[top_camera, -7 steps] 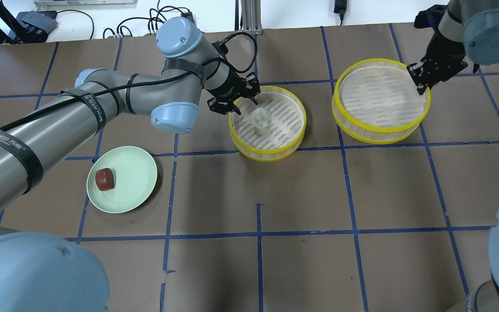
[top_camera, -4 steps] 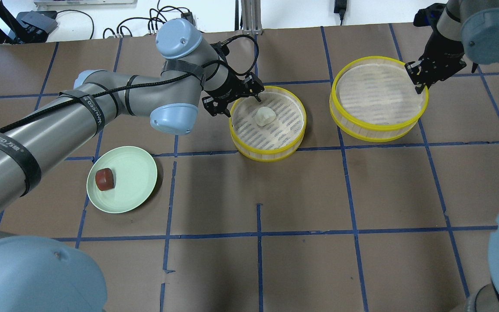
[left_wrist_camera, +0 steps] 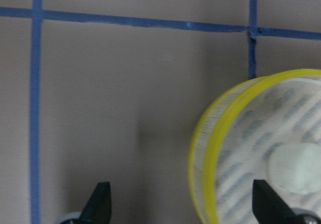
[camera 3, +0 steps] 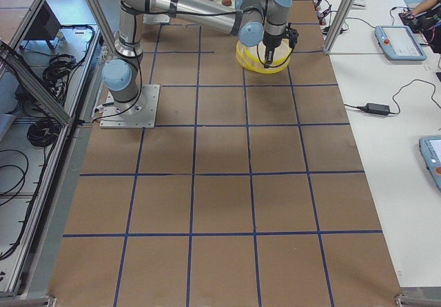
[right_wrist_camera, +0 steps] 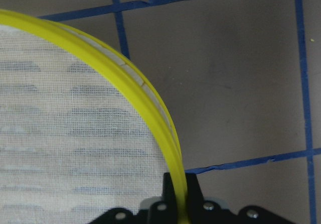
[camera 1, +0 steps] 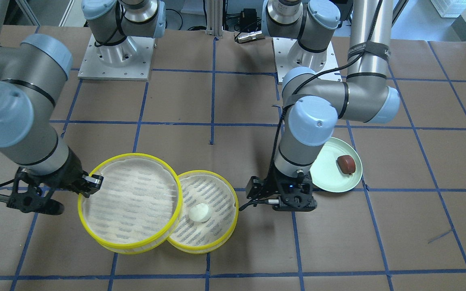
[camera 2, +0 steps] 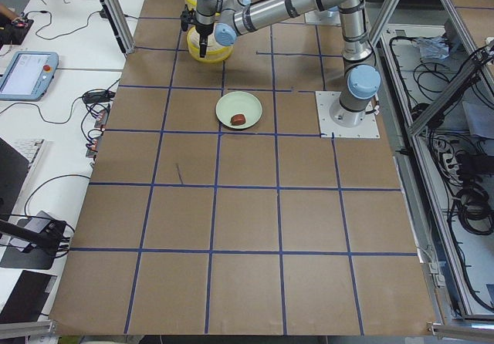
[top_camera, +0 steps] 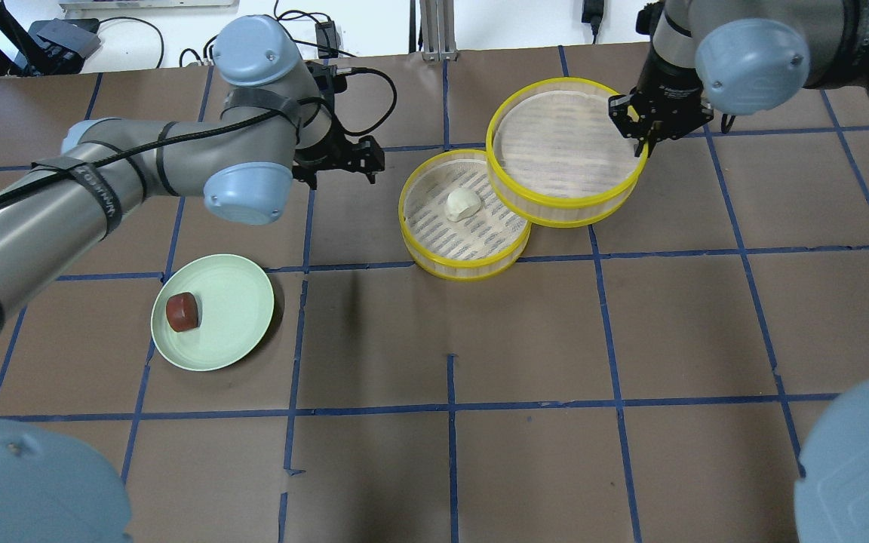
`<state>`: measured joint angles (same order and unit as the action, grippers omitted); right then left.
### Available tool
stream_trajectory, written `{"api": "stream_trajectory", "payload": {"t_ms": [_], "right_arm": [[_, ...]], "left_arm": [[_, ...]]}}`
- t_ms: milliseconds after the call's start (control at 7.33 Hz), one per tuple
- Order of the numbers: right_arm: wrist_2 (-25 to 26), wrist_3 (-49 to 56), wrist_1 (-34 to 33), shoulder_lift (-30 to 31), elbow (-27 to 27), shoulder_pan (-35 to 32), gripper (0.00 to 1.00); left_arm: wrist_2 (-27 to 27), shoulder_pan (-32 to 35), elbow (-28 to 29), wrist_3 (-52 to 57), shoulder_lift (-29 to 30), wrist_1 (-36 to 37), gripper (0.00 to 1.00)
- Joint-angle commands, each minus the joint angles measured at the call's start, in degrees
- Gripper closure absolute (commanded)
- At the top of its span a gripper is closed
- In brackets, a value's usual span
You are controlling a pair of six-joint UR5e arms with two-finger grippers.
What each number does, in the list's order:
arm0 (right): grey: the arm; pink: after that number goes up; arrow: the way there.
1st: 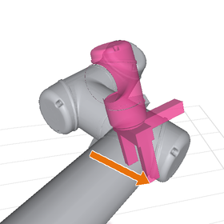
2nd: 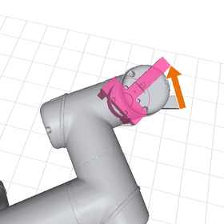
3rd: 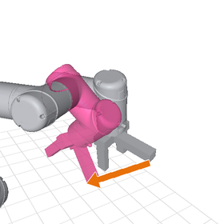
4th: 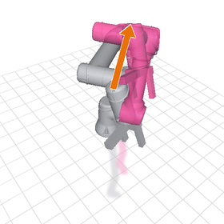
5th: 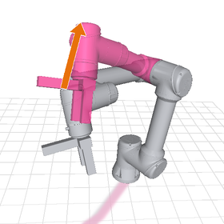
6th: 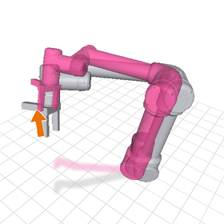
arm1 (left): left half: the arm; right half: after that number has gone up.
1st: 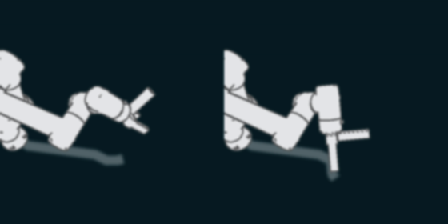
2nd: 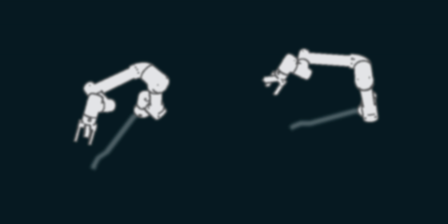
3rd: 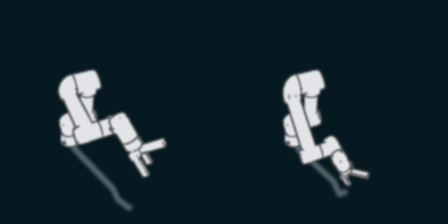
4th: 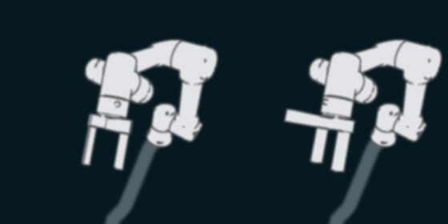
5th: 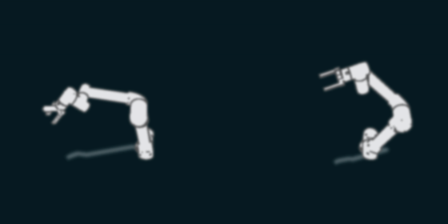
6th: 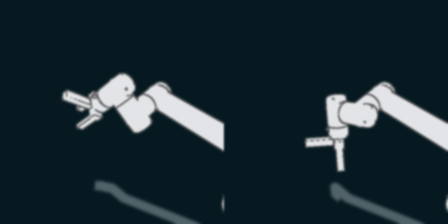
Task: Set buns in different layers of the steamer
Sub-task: 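Set the top tier back onto the bottom tier while left gripper withdraws, then grasp the dark red-brown bun on the green plate with left gripper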
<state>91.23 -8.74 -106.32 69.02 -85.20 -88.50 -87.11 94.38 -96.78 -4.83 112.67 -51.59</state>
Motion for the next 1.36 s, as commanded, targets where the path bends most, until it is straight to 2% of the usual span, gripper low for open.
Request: {"api": "stream_trajectory", "payload": {"t_ms": [0,136,273,545,682,818,1227], "right_arm": [[-0.7,-9.3,-0.1,-2.4,1.5,-6.0,0.87],[-0.7,-14.2,-0.3,-4.6,1.7,-8.0,0.87],[-0.4,-15.4,-0.7,-5.3,1.6,-10.0,0.87],[-0.7,-16.4,-0.8,-5.8,1.2,-10.6,0.88],[-0.7,-16.4,-1.1,-5.9,1.0,-10.8,0.88],[-0.7,-16.3,-1.1,-6.2,0.9,-10.9,0.88],[-0.7,-16.2,-1.1,-6.2,-0.1,-10.8,0.88]], "left_arm": [[-0.6,-8.3,-7.2,8.9,-5.2,-2.9,0.00],[-2.2,-9.5,-9.4,9.3,-6.0,-2.9,0.00],[-6.0,-10.0,-11.3,10.2,-6.6,-3.0,0.00],[-6.6,-14.0,-19.3,12.8,-9.0,-2.6,0.00],[-7.1,-16.4,-21.4,16.5,-10.9,-2.6,0.00],[-11.1,-19.3,-22.0,19.7,-12.0,-2.6,0.00],[-10.9,-22.5,-23.2,22.5,-11.4,-2.6,0.00]]}}
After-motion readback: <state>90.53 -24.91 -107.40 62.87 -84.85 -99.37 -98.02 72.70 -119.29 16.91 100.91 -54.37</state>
